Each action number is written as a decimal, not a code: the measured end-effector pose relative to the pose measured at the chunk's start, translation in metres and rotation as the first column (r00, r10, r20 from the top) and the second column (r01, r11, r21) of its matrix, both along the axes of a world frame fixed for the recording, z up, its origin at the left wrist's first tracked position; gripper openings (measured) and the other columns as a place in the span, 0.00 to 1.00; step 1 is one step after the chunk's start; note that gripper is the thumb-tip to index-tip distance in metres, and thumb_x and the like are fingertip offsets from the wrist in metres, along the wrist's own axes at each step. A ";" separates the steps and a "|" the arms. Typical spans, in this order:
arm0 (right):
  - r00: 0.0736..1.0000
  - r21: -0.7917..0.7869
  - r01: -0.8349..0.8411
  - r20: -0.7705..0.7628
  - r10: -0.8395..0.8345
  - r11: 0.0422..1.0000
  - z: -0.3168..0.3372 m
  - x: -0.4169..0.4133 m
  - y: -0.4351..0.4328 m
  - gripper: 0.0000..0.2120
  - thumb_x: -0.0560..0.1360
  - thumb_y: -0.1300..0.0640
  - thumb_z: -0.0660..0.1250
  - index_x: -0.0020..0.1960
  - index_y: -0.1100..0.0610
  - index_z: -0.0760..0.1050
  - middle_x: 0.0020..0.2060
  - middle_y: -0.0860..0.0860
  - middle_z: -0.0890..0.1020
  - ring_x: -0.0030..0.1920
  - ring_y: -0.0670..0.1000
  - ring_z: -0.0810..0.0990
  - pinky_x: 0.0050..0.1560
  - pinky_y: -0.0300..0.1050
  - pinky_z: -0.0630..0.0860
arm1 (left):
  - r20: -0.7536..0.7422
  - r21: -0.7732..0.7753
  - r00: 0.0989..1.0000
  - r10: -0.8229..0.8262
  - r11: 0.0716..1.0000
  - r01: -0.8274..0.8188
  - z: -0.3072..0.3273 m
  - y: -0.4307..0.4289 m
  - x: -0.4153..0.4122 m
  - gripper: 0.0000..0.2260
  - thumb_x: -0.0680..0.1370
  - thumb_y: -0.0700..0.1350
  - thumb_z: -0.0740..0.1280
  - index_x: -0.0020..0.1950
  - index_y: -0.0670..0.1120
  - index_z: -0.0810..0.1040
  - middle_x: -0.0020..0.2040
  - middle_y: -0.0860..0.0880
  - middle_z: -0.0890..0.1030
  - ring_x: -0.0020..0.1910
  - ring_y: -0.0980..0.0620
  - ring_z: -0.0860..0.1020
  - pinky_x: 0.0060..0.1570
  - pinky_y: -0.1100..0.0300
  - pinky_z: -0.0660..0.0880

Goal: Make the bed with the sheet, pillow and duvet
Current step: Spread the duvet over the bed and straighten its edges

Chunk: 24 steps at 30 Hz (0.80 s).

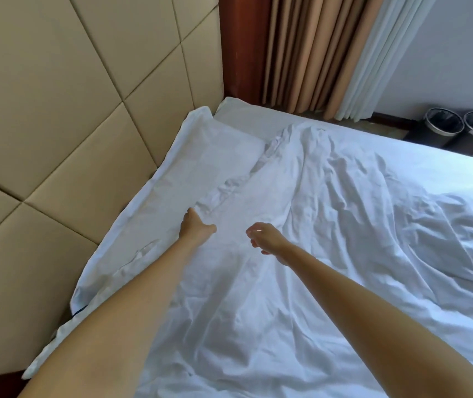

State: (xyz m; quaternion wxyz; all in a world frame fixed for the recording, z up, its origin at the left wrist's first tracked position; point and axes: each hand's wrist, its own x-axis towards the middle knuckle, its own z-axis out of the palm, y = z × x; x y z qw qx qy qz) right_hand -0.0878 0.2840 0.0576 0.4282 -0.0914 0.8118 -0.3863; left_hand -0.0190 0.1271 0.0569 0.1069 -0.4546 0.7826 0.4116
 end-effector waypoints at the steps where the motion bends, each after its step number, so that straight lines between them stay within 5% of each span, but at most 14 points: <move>1: 1.000 -0.010 -0.007 -0.022 0.007 1.000 -0.002 -0.007 -0.006 0.10 0.78 0.60 0.58 0.56 0.57 0.75 0.43 0.50 0.75 0.48 0.50 0.72 0.37 0.36 0.67 | 0.009 -0.003 1.000 0.008 1.000 -0.008 -0.006 -0.008 -0.007 0.34 0.73 0.43 0.69 0.73 0.38 0.56 0.70 0.40 0.64 0.68 0.41 0.66 0.62 0.51 0.68; 6: 1.000 -0.029 0.027 -0.010 -0.027 0.999 -0.022 -0.041 -0.037 0.17 0.80 0.51 0.55 0.60 0.61 0.73 0.49 0.54 0.76 0.56 0.57 0.76 0.53 0.46 0.69 | 0.206 -0.022 0.977 -0.048 0.998 0.054 -0.032 -0.028 -0.029 0.44 0.70 0.54 0.70 0.75 0.43 0.47 0.71 0.43 0.64 0.70 0.42 0.64 0.68 0.49 0.63; 9: 0.984 -0.002 0.127 0.127 -0.126 0.992 -0.034 -0.056 -0.037 0.28 0.79 0.41 0.53 0.66 0.63 0.66 0.56 0.62 0.76 0.60 0.61 0.75 0.60 0.57 0.71 | 0.210 0.034 0.938 -0.277 0.961 0.276 -0.038 -0.023 -0.038 0.44 0.71 0.52 0.70 0.76 0.41 0.46 0.70 0.41 0.67 0.66 0.43 0.70 0.62 0.56 0.69; 11: 0.910 0.000 0.266 0.330 -0.252 0.964 -0.042 -0.068 -0.031 0.34 0.75 0.34 0.56 0.70 0.58 0.61 0.61 0.61 0.73 0.60 0.59 0.75 0.58 0.58 0.72 | 0.162 0.033 0.801 -0.576 0.815 0.579 -0.036 -0.006 -0.045 0.39 0.75 0.46 0.66 0.77 0.45 0.44 0.69 0.42 0.70 0.63 0.42 0.73 0.56 0.57 0.72; 13: 0.837 0.017 0.364 0.433 -0.335 0.931 -0.046 -0.076 -0.023 0.37 0.66 0.29 0.63 0.67 0.52 0.68 0.58 0.57 0.76 0.56 0.57 0.77 0.55 0.55 0.75 | 0.131 0.035 0.598 -0.791 0.606 0.794 -0.032 0.027 -0.050 0.35 0.77 0.40 0.60 0.77 0.49 0.42 0.63 0.47 0.73 0.58 0.42 0.74 0.46 0.59 0.70; 15: 0.837 0.093 0.387 0.382 -0.392 0.918 -0.052 -0.078 -0.013 0.26 0.62 0.35 0.72 0.52 0.52 0.77 0.45 0.55 0.79 0.48 0.55 0.79 0.51 0.50 0.76 | 0.116 0.033 0.446 -0.887 0.452 0.891 -0.034 0.062 -0.052 0.34 0.77 0.36 0.57 0.77 0.48 0.42 0.54 0.45 0.75 0.49 0.43 0.76 0.40 0.57 0.69; 18: 0.819 0.235 0.501 0.181 -0.544 0.833 -0.065 -0.078 0.016 0.10 0.71 0.64 0.66 0.50 0.62 0.68 0.41 0.57 0.74 0.42 0.56 0.76 0.36 0.43 0.72 | 0.085 0.093 0.288 -0.954 0.295 0.951 -0.034 0.095 -0.047 0.30 0.77 0.38 0.57 0.76 0.45 0.48 0.52 0.41 0.75 0.42 0.44 0.73 0.40 0.55 0.66; 20: 0.770 0.240 0.581 0.149 -0.621 0.778 -0.070 -0.081 0.038 0.03 0.71 0.70 0.60 0.43 0.64 0.69 0.33 0.56 0.71 0.33 0.54 0.71 0.30 0.41 0.67 | 0.004 0.119 0.373 -0.928 0.370 0.921 -0.036 0.094 -0.046 0.21 0.79 0.42 0.56 0.72 0.45 0.60 0.55 0.41 0.76 0.50 0.43 0.75 0.46 0.55 0.68; 22: 0.761 0.230 0.594 0.149 -0.631 0.771 -0.069 -0.084 0.049 0.07 0.72 0.71 0.58 0.37 0.64 0.68 0.31 0.56 0.70 0.30 0.53 0.69 0.31 0.43 0.66 | -0.125 -0.005 0.602 -0.789 0.607 0.795 -0.049 0.087 -0.049 0.15 0.80 0.45 0.56 0.63 0.42 0.73 0.58 0.40 0.76 0.58 0.43 0.74 0.55 0.54 0.67; 24: 0.786 0.233 0.567 0.134 -0.604 0.790 -0.069 -0.084 0.050 0.08 0.73 0.69 0.59 0.35 0.63 0.67 0.30 0.56 0.71 0.31 0.54 0.71 0.31 0.44 0.69 | -0.074 -0.199 0.812 -0.579 0.806 0.557 -0.062 0.072 -0.056 0.15 0.79 0.47 0.59 0.62 0.41 0.74 0.61 0.40 0.73 0.62 0.42 0.71 0.59 0.55 0.64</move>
